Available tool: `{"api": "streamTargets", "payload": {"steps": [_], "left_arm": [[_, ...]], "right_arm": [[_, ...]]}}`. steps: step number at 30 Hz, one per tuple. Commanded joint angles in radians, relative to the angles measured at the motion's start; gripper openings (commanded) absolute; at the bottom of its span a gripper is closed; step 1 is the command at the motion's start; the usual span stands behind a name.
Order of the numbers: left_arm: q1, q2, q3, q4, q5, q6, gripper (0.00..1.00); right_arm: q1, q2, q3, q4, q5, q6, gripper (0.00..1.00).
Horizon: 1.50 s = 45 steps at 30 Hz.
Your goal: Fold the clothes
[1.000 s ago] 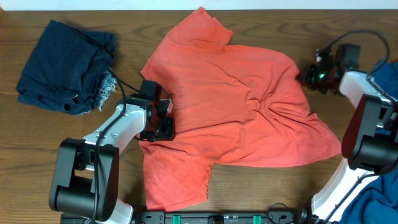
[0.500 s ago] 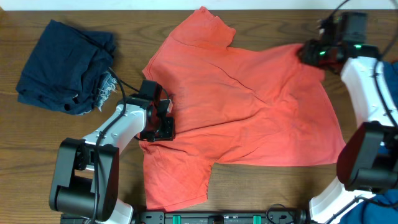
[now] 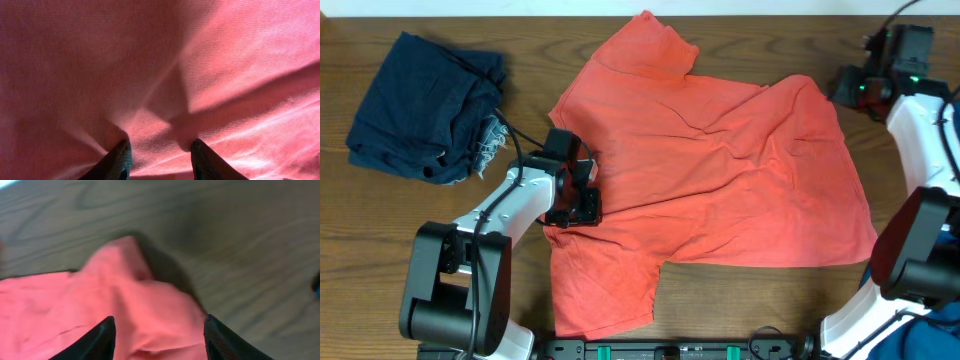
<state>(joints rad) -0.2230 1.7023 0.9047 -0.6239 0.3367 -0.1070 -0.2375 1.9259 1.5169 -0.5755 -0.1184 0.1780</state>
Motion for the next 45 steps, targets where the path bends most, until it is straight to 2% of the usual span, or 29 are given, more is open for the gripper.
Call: {"api": "streamTargets", "payload": {"steps": [1,6,9,11,13,14,16,21,22,23,24,25,27,28,33,35,36,37,39,40,45], "left_arm": [[-0.001,0.003,-0.011,0.001,-0.009,0.005,0.41],[-0.001,0.003,-0.011,0.001,-0.008,0.005,0.41],[-0.001,0.003,-0.011,0.001,-0.008,0.005,0.41],[-0.001,0.003,-0.011,0.001,-0.008,0.005,0.41],[-0.001,0.003,-0.011,0.001,-0.008,0.005,0.41],[-0.001,0.003,-0.011,0.001,-0.008,0.005,0.41],[-0.001,0.003,-0.011,-0.001,-0.008,0.005,0.41],[-0.001,0.003,-0.011,-0.001,-0.008,0.005,0.41],[-0.001,0.003,-0.011,0.000,-0.008,0.005,0.41],[-0.001,0.003,-0.011,0.002,-0.008,0.005,0.41],[-0.001,0.003,-0.011,0.002,-0.008,0.005,0.41],[-0.001,0.003,-0.011,0.002,-0.008,0.005,0.41],[-0.001,0.003,-0.011,0.001,-0.008,0.005,0.41],[-0.001,0.003,-0.011,0.001,-0.008,0.005,0.41],[-0.001,0.003,-0.011,0.001,-0.008,0.005,0.42],[-0.001,0.003,-0.011,0.001,-0.008,0.005,0.42],[-0.001,0.003,-0.011,0.001,-0.008,0.005,0.41],[-0.001,0.003,-0.011,0.001,-0.008,0.005,0.41],[-0.001,0.003,-0.011,0.001,-0.008,0.005,0.42],[-0.001,0.003,-0.011,0.001,-0.008,0.005,0.42],[-0.001,0.003,-0.011,0.001,-0.008,0.005,0.42]], "right_arm": [[-0.034,0.077,0.000,-0.002,-0.018,0.000,0.55],[-0.060,0.175,0.000,0.035,-0.187,-0.070,0.60],[-0.065,0.215,0.000,0.045,-0.204,-0.080,0.61],[-0.066,0.224,0.000,0.048,-0.204,-0.095,0.44],[-0.071,0.223,0.001,0.064,-0.200,-0.109,0.15],[-0.080,0.214,0.008,0.068,-0.192,-0.108,0.07],[-0.105,0.191,0.028,0.065,-0.172,-0.100,0.01],[-0.182,0.088,0.067,0.055,-0.173,-0.100,0.01],[-0.193,0.067,0.067,0.053,-0.173,-0.100,0.03],[-0.203,0.049,0.067,0.047,-0.168,-0.101,0.18],[-0.211,0.036,0.067,0.042,-0.160,-0.101,0.40],[-0.218,0.024,0.067,0.034,-0.153,-0.101,0.52],[-0.227,0.010,0.067,0.013,-0.150,-0.101,0.64],[-0.228,0.009,0.067,-0.001,-0.150,-0.101,0.67],[-0.207,0.013,0.060,-0.058,-0.151,-0.101,0.66],[-0.192,0.014,0.051,-0.062,-0.151,-0.100,0.53],[-0.184,0.014,0.046,-0.065,-0.151,-0.100,0.50],[-0.177,0.016,0.040,-0.064,-0.150,-0.100,0.51],[-0.167,0.028,0.037,-0.054,-0.118,-0.096,0.65],[-0.164,0.039,0.037,-0.040,-0.090,-0.081,0.67],[-0.164,0.114,0.037,0.048,-0.072,-0.057,0.68]]}}
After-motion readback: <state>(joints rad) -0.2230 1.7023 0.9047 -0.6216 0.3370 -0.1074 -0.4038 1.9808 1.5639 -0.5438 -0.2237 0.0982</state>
